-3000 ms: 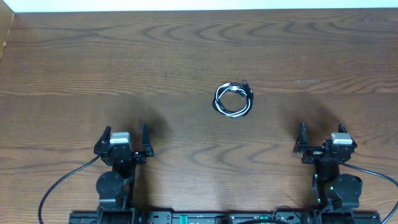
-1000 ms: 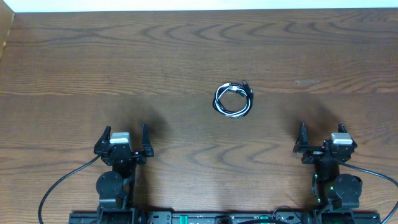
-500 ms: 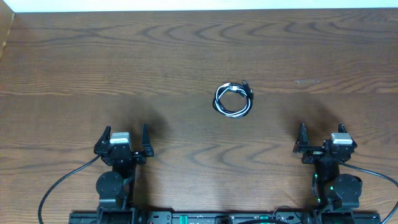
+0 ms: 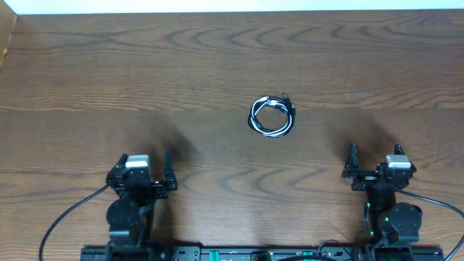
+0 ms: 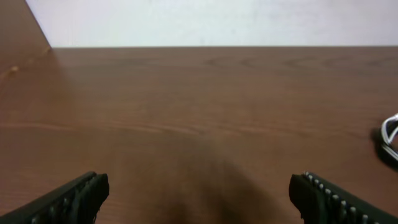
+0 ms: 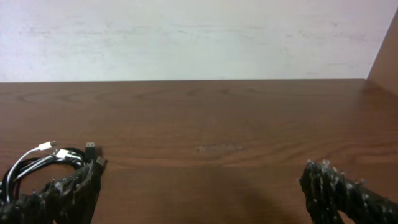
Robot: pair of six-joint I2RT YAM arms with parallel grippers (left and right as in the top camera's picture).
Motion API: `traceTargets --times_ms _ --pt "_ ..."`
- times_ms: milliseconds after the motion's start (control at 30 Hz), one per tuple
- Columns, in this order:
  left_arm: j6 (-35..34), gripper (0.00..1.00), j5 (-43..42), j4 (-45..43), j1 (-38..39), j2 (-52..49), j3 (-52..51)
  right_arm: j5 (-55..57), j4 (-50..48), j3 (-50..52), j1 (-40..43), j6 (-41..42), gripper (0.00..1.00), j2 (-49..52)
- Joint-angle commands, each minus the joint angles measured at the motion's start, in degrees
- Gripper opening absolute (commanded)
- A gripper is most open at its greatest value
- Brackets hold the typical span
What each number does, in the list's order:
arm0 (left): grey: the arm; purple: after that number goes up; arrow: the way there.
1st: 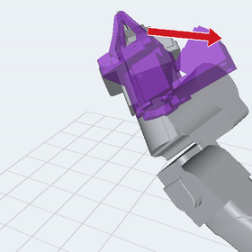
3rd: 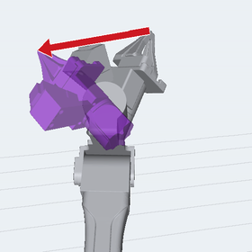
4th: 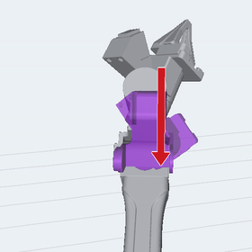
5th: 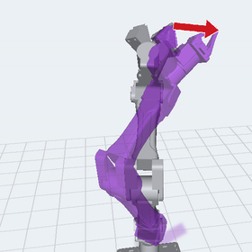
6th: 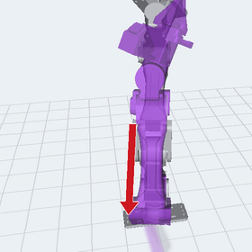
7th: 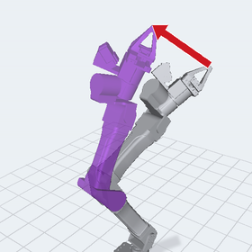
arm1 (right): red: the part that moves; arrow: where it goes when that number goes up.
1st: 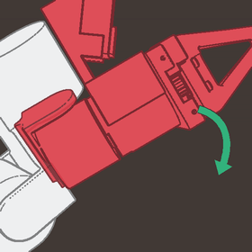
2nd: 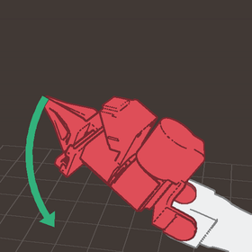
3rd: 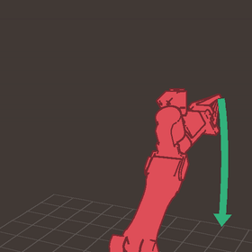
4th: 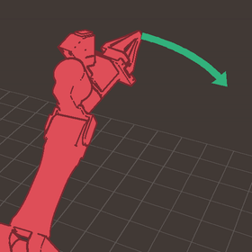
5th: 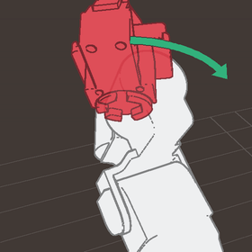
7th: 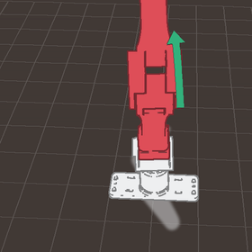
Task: Untangle cables
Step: 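Raise both arms and move grippers toward the cable coil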
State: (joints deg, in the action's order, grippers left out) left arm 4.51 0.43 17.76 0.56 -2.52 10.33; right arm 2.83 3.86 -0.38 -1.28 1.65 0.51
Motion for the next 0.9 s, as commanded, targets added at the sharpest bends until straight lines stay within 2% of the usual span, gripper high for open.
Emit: traceTargets --times_ms 0,100,200,333,567,867 --pt "-1.88 0.98 0.20 3.15 -0.22 -1.90 7.65 0.66 0.20 0.07 0.20 -0.90 0.99 -0.07" --pt "-6.49 0.98 0.13 3.89 -0.22 -4.44 11.15 0.66 0.20 0.07 0.20 -0.90 0.99 -0.07" --pt "-7.39 0.98 0.11 4.61 -0.22 -7.30 15.08 0.68 0.20 0.07 0.20 -0.90 0.99 -0.07" --pt "-5.90 0.98 0.09 6.86 -0.22 -12.92 21.75 0.68 0.20 0.07 0.20 -0.90 0.99 -0.07" --pt "-4.37 0.98 0.02 15.78 -0.22 -24.09 35.10 0.68 0.20 0.07 0.20 -0.90 0.99 -0.07" --pt "-1.40 0.98 0.00 16.06 -0.22 -33.62 42.86 0.37 -0.02 0.07 0.20 -0.85 0.99 -0.07"
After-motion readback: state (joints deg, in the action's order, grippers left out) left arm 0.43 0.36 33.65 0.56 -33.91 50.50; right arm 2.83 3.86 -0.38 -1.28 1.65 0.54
